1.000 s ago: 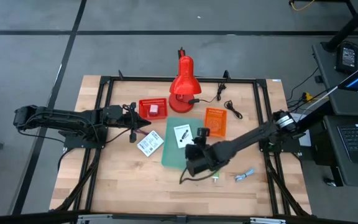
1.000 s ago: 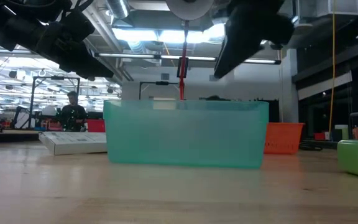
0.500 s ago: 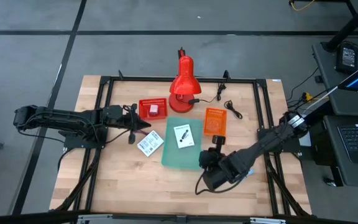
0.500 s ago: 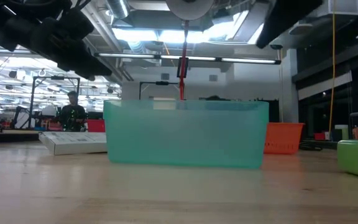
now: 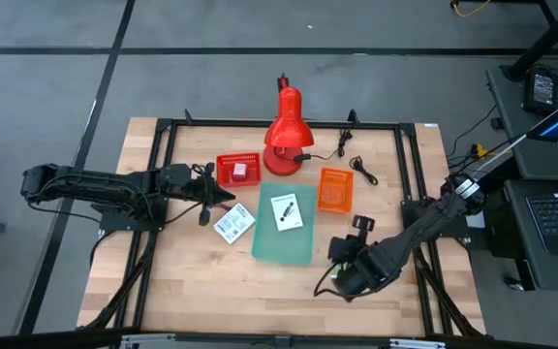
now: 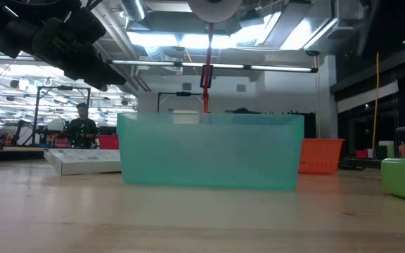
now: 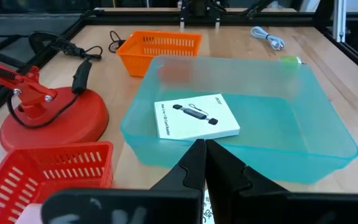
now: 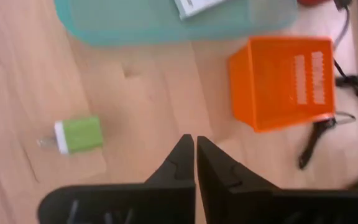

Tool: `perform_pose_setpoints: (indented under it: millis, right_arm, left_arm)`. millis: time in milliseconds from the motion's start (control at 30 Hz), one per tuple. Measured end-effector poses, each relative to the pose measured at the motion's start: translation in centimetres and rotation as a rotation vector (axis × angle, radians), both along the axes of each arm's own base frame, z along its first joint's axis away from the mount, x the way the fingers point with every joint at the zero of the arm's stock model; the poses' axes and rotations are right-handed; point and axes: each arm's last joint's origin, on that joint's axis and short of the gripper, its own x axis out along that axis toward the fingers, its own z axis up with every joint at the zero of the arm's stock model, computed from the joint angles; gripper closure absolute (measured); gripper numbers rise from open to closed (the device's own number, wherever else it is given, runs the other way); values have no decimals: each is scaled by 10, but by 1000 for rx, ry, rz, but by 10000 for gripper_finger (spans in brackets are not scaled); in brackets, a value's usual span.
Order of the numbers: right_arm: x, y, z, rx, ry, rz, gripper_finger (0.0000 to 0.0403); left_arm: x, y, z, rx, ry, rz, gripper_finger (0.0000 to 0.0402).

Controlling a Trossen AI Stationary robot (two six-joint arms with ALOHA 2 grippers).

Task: Pick and place items into bin
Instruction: Put the white USB cable into the orange basket

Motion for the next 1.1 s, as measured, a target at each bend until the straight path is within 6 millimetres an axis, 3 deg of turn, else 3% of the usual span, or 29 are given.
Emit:
perform_pose_setpoints:
  millis: [333,567,733,967,1100]
  right_arm:
    - [-22,-10,23,-12,-51,-104,403]
    - [-39,-2,34,103,-21,-97,403]
    - [-46,12,33,235,50,-74,403]
    - [-58,33,31,308,3,-70,403]
    - [-72,44,13,304,9,-79,403]
  left_arm:
    - [2,0,5,32,-52,-8,396]
    - [2,0,5,32,-51,-8,398]
    - [2,0,5,31,-51,-8,396]
    - [2,0,5,20,-51,-4,399]
    - [2,0,5,-5,-50,5,396]
